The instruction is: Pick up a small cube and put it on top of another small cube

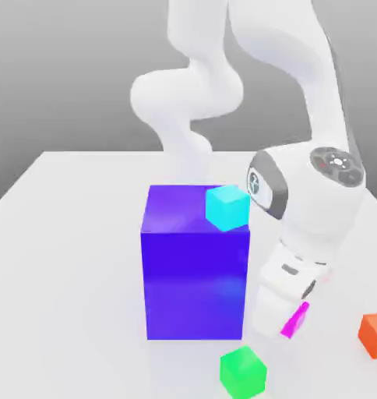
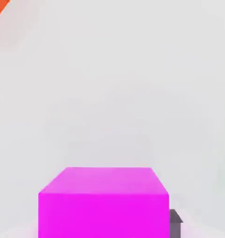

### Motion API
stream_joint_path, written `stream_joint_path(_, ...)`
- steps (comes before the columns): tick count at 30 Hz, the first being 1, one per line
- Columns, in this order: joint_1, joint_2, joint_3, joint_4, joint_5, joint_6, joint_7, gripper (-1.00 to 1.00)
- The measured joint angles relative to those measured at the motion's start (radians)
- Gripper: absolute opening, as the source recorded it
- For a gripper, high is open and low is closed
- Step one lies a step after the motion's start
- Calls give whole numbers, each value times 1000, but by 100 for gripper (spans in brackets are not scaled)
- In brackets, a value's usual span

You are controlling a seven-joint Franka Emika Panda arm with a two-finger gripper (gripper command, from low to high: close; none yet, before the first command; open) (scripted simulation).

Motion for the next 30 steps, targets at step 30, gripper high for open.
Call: stream_joint_path(30,241,31,-275,286,133,-532,1694,-100)
